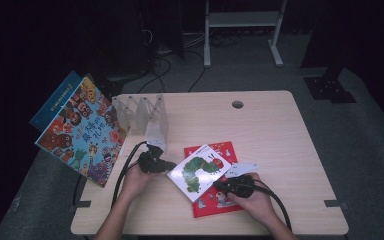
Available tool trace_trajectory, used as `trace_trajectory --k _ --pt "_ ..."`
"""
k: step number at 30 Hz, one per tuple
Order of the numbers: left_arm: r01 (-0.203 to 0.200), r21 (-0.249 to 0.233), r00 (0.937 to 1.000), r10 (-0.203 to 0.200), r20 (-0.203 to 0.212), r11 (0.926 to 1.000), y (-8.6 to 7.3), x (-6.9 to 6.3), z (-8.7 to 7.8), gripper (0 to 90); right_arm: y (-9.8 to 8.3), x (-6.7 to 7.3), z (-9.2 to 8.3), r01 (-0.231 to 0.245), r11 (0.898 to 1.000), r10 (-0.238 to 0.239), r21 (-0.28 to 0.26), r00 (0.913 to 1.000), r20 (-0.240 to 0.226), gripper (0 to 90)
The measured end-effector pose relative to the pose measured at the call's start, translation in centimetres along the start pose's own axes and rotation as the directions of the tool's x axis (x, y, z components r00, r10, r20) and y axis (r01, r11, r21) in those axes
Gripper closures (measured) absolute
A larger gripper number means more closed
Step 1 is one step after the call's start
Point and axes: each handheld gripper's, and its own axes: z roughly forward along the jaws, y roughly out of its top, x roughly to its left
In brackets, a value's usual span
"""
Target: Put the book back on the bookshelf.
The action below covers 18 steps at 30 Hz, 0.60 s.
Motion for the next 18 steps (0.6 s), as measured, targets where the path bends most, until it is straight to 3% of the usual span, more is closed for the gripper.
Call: trace_trajectory --k 2,12,18 --pt "0.021 -0.004 0.9993 -0.021 0.032 0.9998 -0.1 0.3 -0.1 76.6 0.0 0.0 0.0 0.002 1.0 -0.002 -0.001 1.0 0.002 89.2" --pt "0.035 -0.061 0.9993 -0.036 -0.009 0.9975 0.1 0.5 -1.6 46.1 -0.1 0.1 0.0 0.006 1.0 -0.006 -0.007 0.9999 0.01 89.2" --pt "0.032 -0.034 0.9986 -0.031 0.044 0.9989 0.1 0.1 -1.0 33.8 -0.2 0.1 0.0 0.013 1.0 -0.012 -0.007 0.9999 0.012 89.1"
